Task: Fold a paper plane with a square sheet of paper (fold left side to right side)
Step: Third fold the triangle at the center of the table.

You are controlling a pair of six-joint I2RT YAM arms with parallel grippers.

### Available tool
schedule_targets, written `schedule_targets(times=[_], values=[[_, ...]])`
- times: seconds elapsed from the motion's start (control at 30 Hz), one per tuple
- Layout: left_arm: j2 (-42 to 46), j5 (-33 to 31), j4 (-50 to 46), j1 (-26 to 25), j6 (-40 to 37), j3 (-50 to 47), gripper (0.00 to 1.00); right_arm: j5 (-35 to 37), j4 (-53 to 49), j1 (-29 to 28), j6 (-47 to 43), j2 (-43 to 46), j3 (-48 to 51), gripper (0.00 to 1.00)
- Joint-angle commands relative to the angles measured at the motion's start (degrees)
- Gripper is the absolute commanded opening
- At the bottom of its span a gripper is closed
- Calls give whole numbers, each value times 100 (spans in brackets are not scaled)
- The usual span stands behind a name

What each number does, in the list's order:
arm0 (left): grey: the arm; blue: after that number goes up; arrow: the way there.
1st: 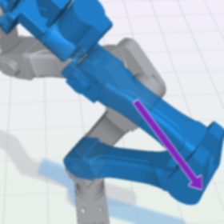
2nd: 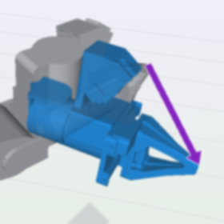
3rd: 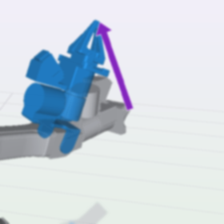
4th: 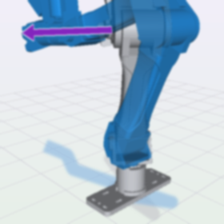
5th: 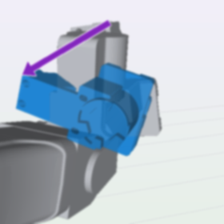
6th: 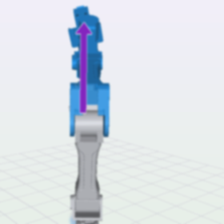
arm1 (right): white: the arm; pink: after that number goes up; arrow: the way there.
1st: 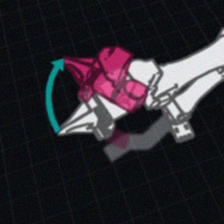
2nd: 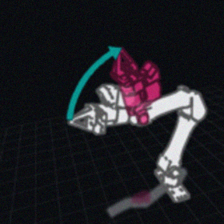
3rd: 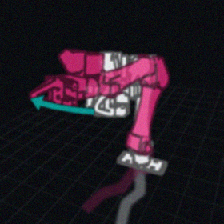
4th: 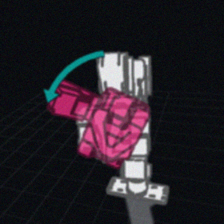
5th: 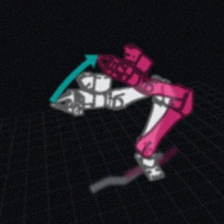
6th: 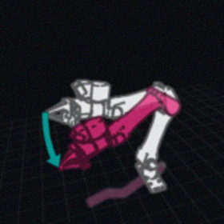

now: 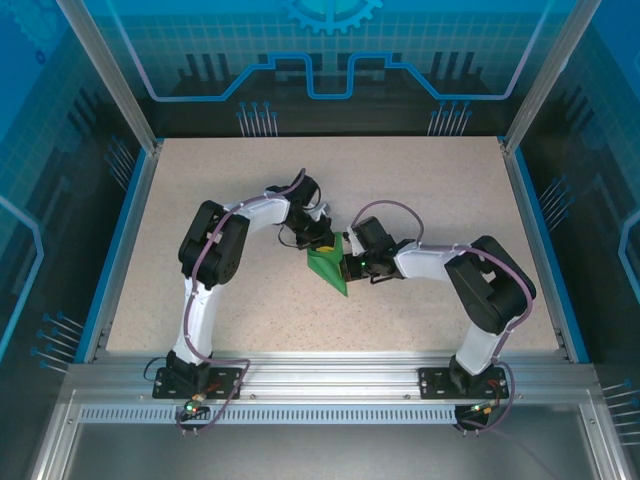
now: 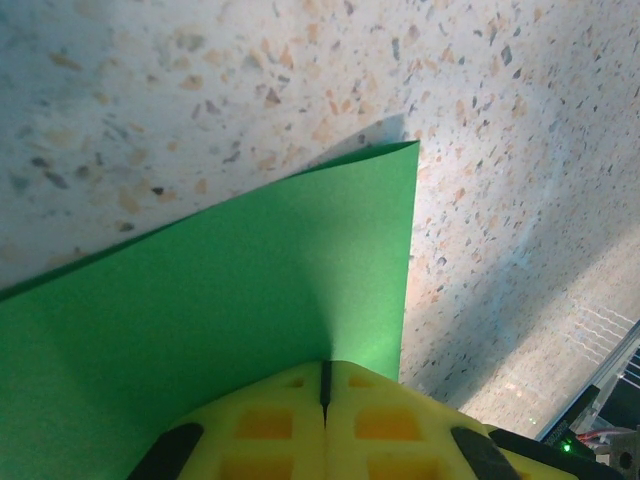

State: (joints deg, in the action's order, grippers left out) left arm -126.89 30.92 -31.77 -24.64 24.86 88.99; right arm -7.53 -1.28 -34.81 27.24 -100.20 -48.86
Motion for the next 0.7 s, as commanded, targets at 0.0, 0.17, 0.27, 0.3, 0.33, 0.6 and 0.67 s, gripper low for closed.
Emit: schedule_targets(times=[0.0,0.17,0.27,0.3,0.33,0.6,0.67], values=[[-263,-221,-206,-102,-130,-198,5,96,-74,86,66,-84,-123,0],[-273,-222,-193,-102,-139,-198,5,63,-41,88,53,-105,-121,0],[-269,-219,-197,-101,-140,-198,5,58,-25,88,37,-104,-115,0],[-267,-209,-191,-101,-139,-198,5,59,-16,94,36,-104,-123,0],[-267,-210,-196,-101,-140,-198,5,64,-6,88,35,-103,-121,0],[-275,-226,-198,-102,-131,-194,5,-7,11,97,-7,-10,-281,0],[-273,-251,-198,-102,-131,-207,5,-17,-28,97,-39,35,-275,0]])
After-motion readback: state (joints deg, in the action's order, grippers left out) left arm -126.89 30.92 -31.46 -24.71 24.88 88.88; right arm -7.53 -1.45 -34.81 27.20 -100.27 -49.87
